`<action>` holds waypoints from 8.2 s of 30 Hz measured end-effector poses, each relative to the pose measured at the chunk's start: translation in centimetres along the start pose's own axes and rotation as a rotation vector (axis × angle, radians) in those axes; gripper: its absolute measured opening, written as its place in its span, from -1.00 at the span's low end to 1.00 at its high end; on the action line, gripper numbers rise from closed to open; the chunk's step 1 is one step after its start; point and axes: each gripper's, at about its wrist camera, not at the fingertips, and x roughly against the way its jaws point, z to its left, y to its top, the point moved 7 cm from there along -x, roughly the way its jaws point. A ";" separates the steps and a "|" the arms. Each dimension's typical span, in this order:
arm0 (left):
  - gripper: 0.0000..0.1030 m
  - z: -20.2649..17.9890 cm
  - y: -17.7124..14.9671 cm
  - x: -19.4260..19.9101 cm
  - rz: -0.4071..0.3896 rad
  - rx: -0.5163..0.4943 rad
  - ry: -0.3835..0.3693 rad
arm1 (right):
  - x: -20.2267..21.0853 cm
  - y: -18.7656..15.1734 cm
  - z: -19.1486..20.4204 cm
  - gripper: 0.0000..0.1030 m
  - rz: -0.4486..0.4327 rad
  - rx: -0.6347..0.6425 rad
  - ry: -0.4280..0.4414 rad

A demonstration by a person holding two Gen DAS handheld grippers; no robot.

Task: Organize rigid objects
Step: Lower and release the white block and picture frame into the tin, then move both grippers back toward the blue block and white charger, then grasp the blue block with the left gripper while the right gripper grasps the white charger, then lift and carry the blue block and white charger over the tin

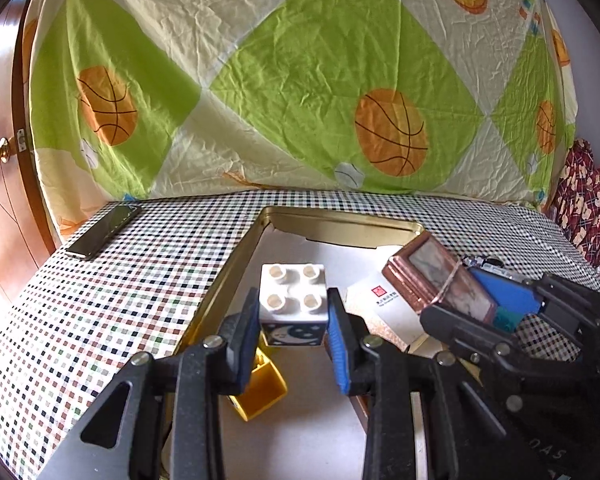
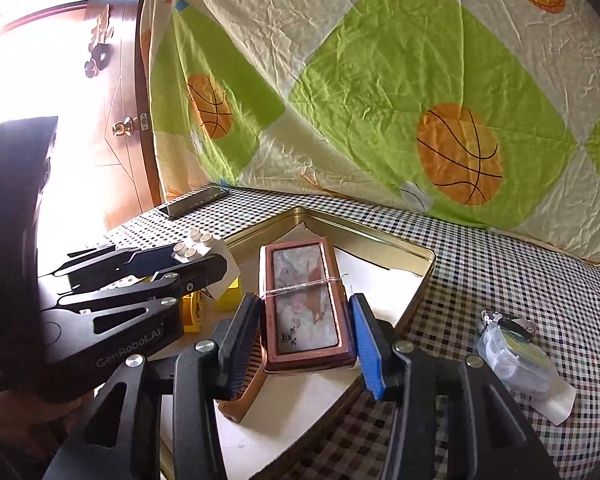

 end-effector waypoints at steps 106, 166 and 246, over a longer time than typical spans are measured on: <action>-0.03 -18.0 -1.5 0.9 -0.049 -0.088 -0.186 | 6.8 -7.6 -22.6 0.20 0.186 -0.367 -0.323; -0.03 -17.0 -0.7 3.1 -0.175 -0.069 -0.131 | 14.1 -5.3 -17.9 0.21 -0.202 -0.178 -0.425; -0.03 -13.4 -0.7 5.4 -0.275 -0.013 -0.080 | 15.5 -4.4 -13.3 0.21 -0.342 -0.136 -0.335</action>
